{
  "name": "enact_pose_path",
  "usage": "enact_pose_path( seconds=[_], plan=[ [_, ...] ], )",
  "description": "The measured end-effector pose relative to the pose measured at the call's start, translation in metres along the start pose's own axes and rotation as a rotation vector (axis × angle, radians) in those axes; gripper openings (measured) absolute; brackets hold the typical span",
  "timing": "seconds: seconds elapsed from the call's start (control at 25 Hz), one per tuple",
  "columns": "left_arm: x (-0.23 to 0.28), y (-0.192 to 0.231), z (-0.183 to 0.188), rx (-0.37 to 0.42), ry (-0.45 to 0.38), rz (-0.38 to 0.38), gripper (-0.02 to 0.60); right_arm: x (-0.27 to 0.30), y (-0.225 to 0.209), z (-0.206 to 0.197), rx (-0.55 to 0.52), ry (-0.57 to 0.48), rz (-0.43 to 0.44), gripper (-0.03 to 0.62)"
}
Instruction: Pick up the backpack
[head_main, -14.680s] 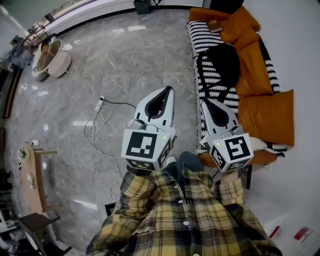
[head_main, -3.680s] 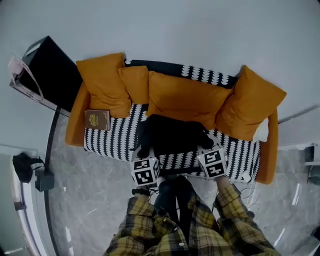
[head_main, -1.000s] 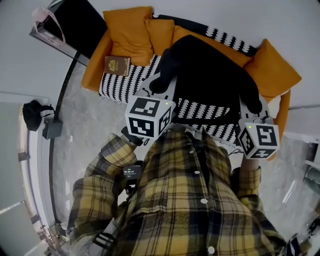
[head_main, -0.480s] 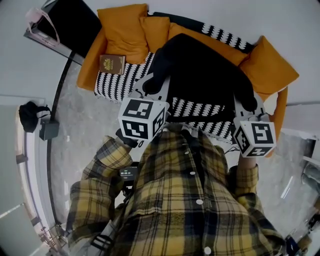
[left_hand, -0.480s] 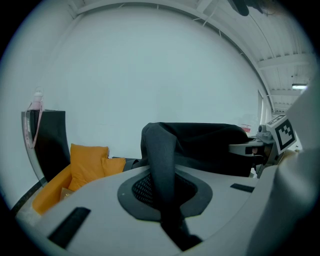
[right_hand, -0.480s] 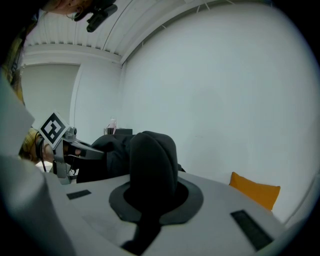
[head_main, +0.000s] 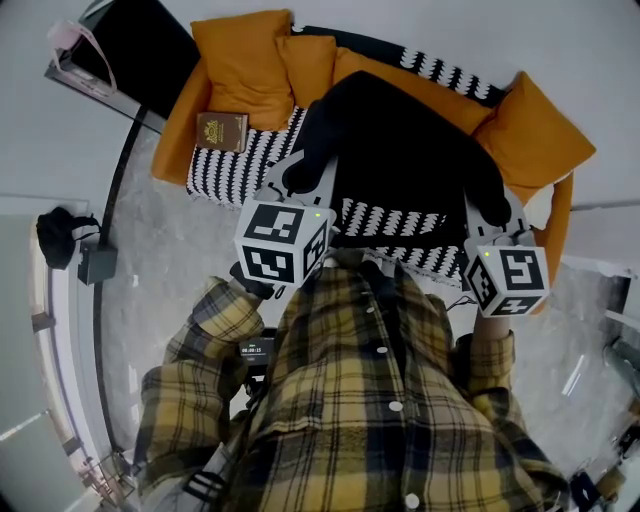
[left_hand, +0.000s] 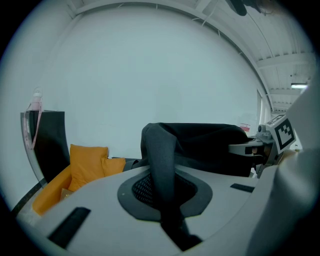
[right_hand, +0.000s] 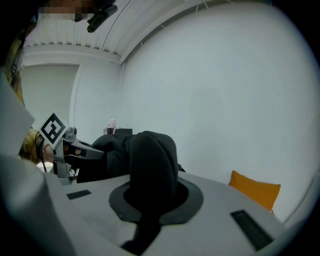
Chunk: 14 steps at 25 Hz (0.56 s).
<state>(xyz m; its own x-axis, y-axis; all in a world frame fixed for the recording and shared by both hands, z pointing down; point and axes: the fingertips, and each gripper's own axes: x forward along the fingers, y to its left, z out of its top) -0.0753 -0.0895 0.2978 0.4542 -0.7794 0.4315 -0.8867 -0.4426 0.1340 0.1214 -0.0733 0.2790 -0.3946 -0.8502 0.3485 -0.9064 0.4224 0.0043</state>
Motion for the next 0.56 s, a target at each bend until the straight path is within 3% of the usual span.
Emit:
enact_pose_path(
  seconds=[0.56],
  plan=[
    [-0.0017,0.0076,-0.0026,-0.003,0.006,0.015,0.037,0.0086,0.006,-0.0009,0.009,0.006,0.017,0.031]
  ],
)
